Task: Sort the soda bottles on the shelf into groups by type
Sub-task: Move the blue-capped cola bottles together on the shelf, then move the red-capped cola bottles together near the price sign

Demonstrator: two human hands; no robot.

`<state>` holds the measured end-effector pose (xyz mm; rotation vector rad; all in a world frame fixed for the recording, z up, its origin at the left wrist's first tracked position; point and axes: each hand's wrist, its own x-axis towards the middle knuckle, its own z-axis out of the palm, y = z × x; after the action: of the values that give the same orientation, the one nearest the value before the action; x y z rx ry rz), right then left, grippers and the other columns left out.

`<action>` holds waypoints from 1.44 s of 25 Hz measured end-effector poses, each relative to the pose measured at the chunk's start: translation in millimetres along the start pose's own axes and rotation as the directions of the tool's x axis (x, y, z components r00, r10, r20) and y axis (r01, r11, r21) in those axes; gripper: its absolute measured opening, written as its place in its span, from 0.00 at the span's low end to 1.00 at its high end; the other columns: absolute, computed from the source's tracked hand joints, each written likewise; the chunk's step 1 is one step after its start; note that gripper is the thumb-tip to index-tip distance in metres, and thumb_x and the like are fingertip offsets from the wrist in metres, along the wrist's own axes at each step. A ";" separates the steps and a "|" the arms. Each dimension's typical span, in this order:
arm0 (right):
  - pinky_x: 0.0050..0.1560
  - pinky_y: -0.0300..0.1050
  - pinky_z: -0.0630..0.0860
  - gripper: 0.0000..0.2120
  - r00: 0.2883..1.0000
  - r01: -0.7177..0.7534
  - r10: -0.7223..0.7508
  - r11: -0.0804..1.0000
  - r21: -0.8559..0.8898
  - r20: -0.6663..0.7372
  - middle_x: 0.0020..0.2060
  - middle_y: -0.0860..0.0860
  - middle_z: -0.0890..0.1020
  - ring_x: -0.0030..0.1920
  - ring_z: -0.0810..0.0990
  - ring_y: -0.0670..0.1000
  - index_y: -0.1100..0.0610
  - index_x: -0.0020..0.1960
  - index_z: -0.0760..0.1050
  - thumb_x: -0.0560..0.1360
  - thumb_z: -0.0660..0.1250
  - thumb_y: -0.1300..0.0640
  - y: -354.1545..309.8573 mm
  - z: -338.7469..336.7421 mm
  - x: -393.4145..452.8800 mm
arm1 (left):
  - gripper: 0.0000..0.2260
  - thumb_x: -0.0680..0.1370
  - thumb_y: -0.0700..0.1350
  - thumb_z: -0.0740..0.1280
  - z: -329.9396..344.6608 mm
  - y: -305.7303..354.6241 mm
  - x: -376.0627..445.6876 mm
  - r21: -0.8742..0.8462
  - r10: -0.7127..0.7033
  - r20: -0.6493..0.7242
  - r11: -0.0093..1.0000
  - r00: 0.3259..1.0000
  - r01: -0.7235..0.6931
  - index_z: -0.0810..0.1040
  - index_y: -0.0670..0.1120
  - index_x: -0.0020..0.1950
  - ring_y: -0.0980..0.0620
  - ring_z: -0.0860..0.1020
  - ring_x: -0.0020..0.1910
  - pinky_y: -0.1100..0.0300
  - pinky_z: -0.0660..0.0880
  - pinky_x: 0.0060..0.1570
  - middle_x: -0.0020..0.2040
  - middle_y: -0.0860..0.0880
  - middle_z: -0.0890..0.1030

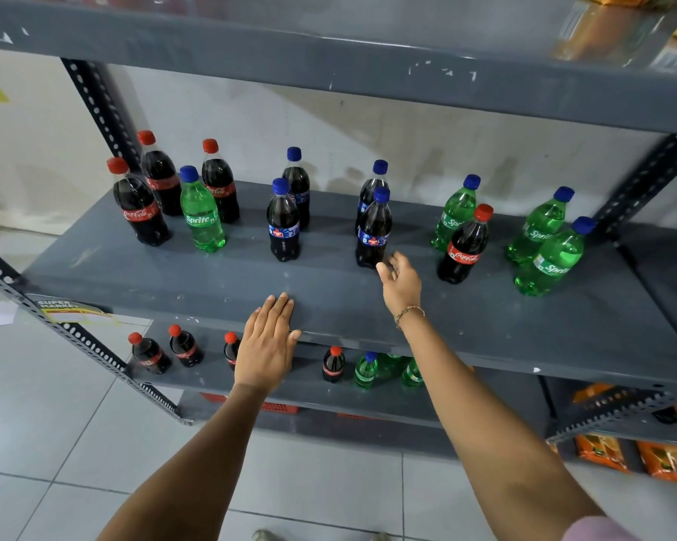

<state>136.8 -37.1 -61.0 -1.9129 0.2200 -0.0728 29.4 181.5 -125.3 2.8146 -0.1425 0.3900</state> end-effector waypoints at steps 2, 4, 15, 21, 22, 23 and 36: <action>0.59 0.46 0.72 0.14 0.991 -0.020 0.025 0.999 0.038 -0.128 0.54 0.55 0.79 0.54 0.77 0.52 0.60 0.60 0.72 0.75 0.60 0.60 9.2 -7.4 -12.1 | 0.26 0.82 0.55 0.44 0.9 -0.5 -0.5 0.004 0.000 -0.003 1.000 1.000 0.000 0.65 0.40 0.72 0.44 0.60 0.73 0.52 0.51 0.72 0.73 0.42 0.67; 0.43 0.42 0.71 0.07 0.948 -0.019 0.035 0.998 0.053 -0.318 0.36 0.51 0.77 0.38 0.74 0.48 0.52 0.43 0.75 0.73 0.59 0.59 19.3 -22.2 -19.2 | 0.26 0.82 0.54 0.44 1.6 -0.7 -0.8 0.005 0.007 -0.012 1.000 1.000 -0.007 0.65 0.40 0.72 0.44 0.60 0.73 0.52 0.51 0.72 0.73 0.42 0.67; 0.66 0.44 0.63 0.27 0.988 0.017 -0.004 0.997 0.081 -0.156 0.69 0.57 0.67 0.67 0.66 0.50 0.59 0.69 0.59 0.74 0.65 0.65 37.6 -116.8 22.6 | 0.26 0.81 0.54 0.45 -3.9 3.2 -2.2 -0.011 0.009 -0.026 1.000 1.000 -0.010 0.66 0.40 0.71 0.43 0.61 0.73 0.49 0.55 0.71 0.73 0.43 0.67; 0.61 0.44 0.70 0.22 0.983 0.043 -0.025 0.995 0.094 -0.183 0.63 0.59 0.74 0.57 0.74 0.48 0.60 0.64 0.66 0.72 0.66 0.67 41.0 -122.4 21.4 | 0.27 0.82 0.55 0.44 -7.5 2.6 -3.4 0.015 0.015 -0.008 1.000 1.000 -0.014 0.65 0.40 0.72 0.44 0.61 0.73 0.49 0.56 0.72 0.72 0.42 0.67; 0.61 0.44 0.70 0.22 0.983 0.050 -0.031 0.994 0.097 -0.181 0.62 0.60 0.75 0.56 0.74 0.48 0.61 0.64 0.67 0.72 0.66 0.67 41.0 -122.7 19.6 | 0.27 0.82 0.55 0.44 -8.7 2.3 -3.1 0.022 0.023 -0.005 1.000 1.000 -0.023 0.65 0.40 0.72 0.44 0.61 0.73 0.49 0.56 0.72 0.72 0.42 0.67; 0.61 0.44 0.71 0.21 0.983 0.060 -0.042 0.993 0.102 -0.176 0.61 0.60 0.75 0.56 0.74 0.49 0.61 0.63 0.67 0.72 0.66 0.68 40.2 -122.4 16.9 | 0.28 0.81 0.56 0.44 -10.3 2.4 -3.1 0.031 0.031 -0.002 0.999 1.000 -0.031 0.65 0.39 0.72 0.44 0.61 0.73 0.49 0.56 0.72 0.72 0.42 0.67; 0.49 0.23 0.72 0.20 0.979 0.186 -0.198 0.963 0.196 0.046 0.53 0.49 0.78 0.53 0.77 0.46 0.59 0.60 0.71 0.70 0.70 0.66 1.9 10.3 -78.7 | 0.29 0.81 0.56 0.43 -44.9 -89.1 -5.1 0.040 -0.035 -0.014 0.999 0.999 0.035 0.63 0.38 0.73 0.45 0.60 0.73 0.51 0.52 0.73 0.73 0.41 0.65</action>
<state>61.1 -13.4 -61.9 -1.7371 -0.0177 -0.1557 25.5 280.1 -110.0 2.8492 -0.0832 0.4072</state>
